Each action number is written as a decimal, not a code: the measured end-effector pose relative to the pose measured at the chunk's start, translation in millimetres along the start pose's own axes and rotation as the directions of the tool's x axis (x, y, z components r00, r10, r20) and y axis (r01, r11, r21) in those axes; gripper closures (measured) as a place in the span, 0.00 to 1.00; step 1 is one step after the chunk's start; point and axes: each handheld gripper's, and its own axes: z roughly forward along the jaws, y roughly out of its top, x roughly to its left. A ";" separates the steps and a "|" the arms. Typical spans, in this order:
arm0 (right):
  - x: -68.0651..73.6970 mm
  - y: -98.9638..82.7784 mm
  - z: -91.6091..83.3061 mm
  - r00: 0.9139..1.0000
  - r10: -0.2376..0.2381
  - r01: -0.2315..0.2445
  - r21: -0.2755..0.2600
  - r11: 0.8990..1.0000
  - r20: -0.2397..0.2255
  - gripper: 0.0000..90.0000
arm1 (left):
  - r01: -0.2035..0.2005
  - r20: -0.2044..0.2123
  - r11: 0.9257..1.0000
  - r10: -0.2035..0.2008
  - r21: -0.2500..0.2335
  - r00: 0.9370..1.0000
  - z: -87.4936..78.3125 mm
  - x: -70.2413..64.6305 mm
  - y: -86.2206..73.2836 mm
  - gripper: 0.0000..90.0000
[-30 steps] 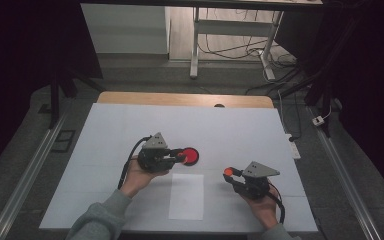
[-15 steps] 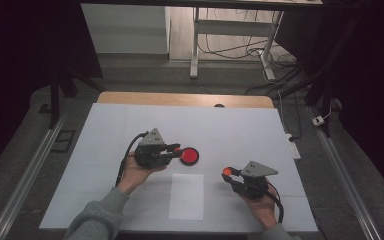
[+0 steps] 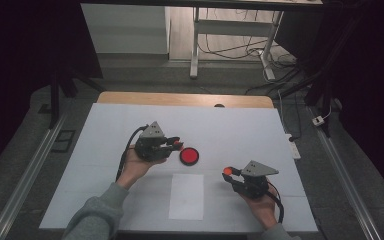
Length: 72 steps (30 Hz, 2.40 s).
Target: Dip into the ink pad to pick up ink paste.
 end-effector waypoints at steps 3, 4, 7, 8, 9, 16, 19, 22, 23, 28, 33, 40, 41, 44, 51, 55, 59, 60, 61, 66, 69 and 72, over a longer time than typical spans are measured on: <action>0.0 0.0 -0.2 1.000 -0.001 0.001 0.000 1.000 0.000 0.72 | 0.002 0.006 1.000 -0.002 -0.002 1.000 4.5 2.7 2.6 0.81; -0.6 -0.4 -0.1 1.000 -0.001 0.001 -0.007 1.000 -0.004 0.72 | 0.002 0.008 1.000 -0.002 -0.003 1.000 5.6 3.3 3.0 0.81; -1.8 -0.8 -1.3 1.000 0.006 -0.006 -0.009 1.000 0.000 0.72 | -0.002 0.007 1.000 0.002 0.007 1.000 8.4 4.3 2.3 0.81; -1.7 -0.7 -1.8 1.000 0.009 -0.009 -0.010 1.000 0.000 0.72 | -0.003 0.005 1.000 0.003 0.011 1.000 9.0 4.8 1.8 0.81; -1.4 -0.5 -2.4 1.000 0.010 -0.010 -0.007 1.000 0.002 0.72 | -0.001 0.002 1.000 0.001 0.012 1.000 9.3 5.4 1.4 0.81; -0.2 -0.7 -3.1 1.000 0.013 -0.013 -0.010 1.000 0.005 0.72 | -0.003 -0.017 1.000 0.003 0.026 1.000 15.2 10.8 -0.3 0.81; -1.3 -0.7 -2.8 1.000 0.012 -0.012 -0.010 1.000 0.002 0.72 | 0.011 -0.015 0.999 -0.011 0.039 1.000 23.0 14.3 -1.8 0.81; -1.7 -0.9 -2.8 1.000 0.013 -0.013 -0.007 1.000 0.002 0.72 | 0.028 -0.008 0.999 -0.028 0.041 1.000 29.1 16.3 -2.2 0.81; -1.8 -0.9 -2.7 1.000 0.012 -0.012 -0.007 1.000 0.002 0.72 | 0.029 -0.009 0.999 -0.029 0.042 1.000 30.6 16.5 -2.0 0.81; -1.6 -0.4 -3.0 1.000 0.013 -0.013 -0.010 1.000 0.002 0.72 | 0.025 -0.017 0.998 -0.025 0.052 1.000 36.4 16.0 0.1 0.81; -1.0 -0.2 -2.5 1.000 0.013 -0.013 -0.011 1.000 -0.002 0.72 | 0.022 -0.017 0.997 -0.021 0.071 1.000 44.2 15.4 -0.5 0.81; -2.7 -0.6 -2.9 1.000 0.014 -0.014 -0.011 1.000 0.000 0.72 | 0.017 -0.005 0.995 -0.017 0.098 1.000 54.3 12.9 -2.4 0.81; -2.8 -0.5 -3.2 1.000 0.014 -0.014 -0.009 1.000 0.004 0.72 | 0.016 -0.003 0.995 -0.016 0.102 1.000 55.3 12.4 -2.5 0.81; -3.1 -0.3 -3.1 1.000 0.018 -0.018 -0.016 1.000 0.003 0.72 | 0.019 0.001 0.994 -0.019 0.104 1.000 57.6 11.7 -2.9 0.81; -2.9 -0.2 -2.7 1.000 0.015 -0.015 -0.012 1.000 0.000 0.72 | 0.023 0.001 0.993 -0.023 0.116 1.000 62.1 12.0 -4.3 0.81; -2.5 -0.1 -2.2 1.000 0.017 -0.017 -0.013 1.000 0.003 0.72 | 0.020 -0.001 0.992 -0.020 0.122 1.000 66.4 11.7 -5.5 0.81; -2.5 -0.1 -2.0 1.000 0.017 -0.017 -0.013 1.000 0.003 0.72 | 0.022 -0.001 0.990 -0.022 0.138 1.000 73.6 12.5 -8.7 0.81; -2.7 -0.2 -1.8 1.000 0.014 -0.014 -0.013 1.000 0.003 0.72 | 0.025 0.000 0.990 -0.025 0.142 1.000 75.2 12.8 -9.6 0.81; -2.7 -0.2 -1.7 1.000 0.014 -0.014 -0.013 1.000 0.003 0.72 | 0.021 0.000 0.989 -0.021 0.146 1.000 76.7 13.0 -10.5 0.81; -3.0 -0.4 -2.3 1.000 0.016 -0.016 -0.011 1.000 0.001 0.72 | 0.015 -0.007 0.986 -0.013 0.166 1.000 82.5 12.7 -13.9 0.81; -2.9 -0.3 -2.6 1.000 0.015 -0.015 -0.011 1.000 0.001 0.72 | 0.020 -0.009 0.985 -0.019 0.170 1.000 84.0 13.4 -16.0 0.81; -2.9 -0.2 -2.5 1.000 0.015 -0.015 -0.012 1.000 0.000 0.72 | 0.019 -0.010 0.984 -0.017 0.177 1.000 84.0 13.9 -17.8 0.81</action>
